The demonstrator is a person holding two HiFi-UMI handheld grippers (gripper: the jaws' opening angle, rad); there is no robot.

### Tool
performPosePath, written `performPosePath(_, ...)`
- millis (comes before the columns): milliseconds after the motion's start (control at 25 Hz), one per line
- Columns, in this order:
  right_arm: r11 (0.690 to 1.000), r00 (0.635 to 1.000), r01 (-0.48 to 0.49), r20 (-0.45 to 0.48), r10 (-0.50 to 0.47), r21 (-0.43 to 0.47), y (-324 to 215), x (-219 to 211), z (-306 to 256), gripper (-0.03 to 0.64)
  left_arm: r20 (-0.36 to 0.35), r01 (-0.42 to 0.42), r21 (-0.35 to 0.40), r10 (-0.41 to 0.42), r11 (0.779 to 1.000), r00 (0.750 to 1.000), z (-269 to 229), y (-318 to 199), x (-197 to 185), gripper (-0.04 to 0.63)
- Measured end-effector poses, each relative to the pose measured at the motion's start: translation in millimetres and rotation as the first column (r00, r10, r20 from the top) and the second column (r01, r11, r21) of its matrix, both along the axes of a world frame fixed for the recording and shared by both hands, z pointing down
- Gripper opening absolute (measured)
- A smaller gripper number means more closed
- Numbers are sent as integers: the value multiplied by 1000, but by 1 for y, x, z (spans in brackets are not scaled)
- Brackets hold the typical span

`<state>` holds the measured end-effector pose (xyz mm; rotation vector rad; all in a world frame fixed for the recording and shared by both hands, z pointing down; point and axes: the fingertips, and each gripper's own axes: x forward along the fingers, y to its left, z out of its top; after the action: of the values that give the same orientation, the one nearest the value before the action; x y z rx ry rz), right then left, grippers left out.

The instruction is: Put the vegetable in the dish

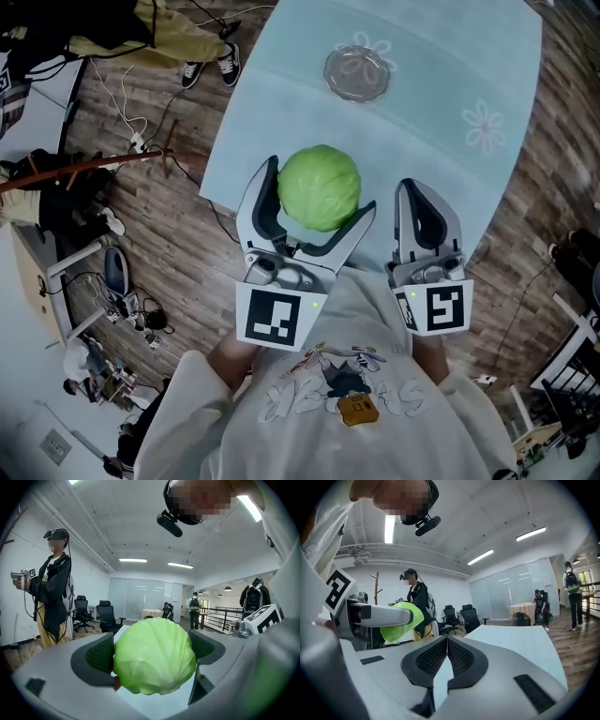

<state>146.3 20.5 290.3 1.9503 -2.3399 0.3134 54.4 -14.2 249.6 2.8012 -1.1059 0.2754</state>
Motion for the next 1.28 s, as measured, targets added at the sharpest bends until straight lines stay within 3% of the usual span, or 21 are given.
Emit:
performPosePath(520,1000,1000,-11,-10,11,12,-23,1,8,23,-3,-9,-13,9,1000,1000,19,-27,13,511)
performPosePath(1280,994,996,-93,-11,92,-57,-77,16,58,23,11,-64,-34,65,997,998,75,-84,31,511)
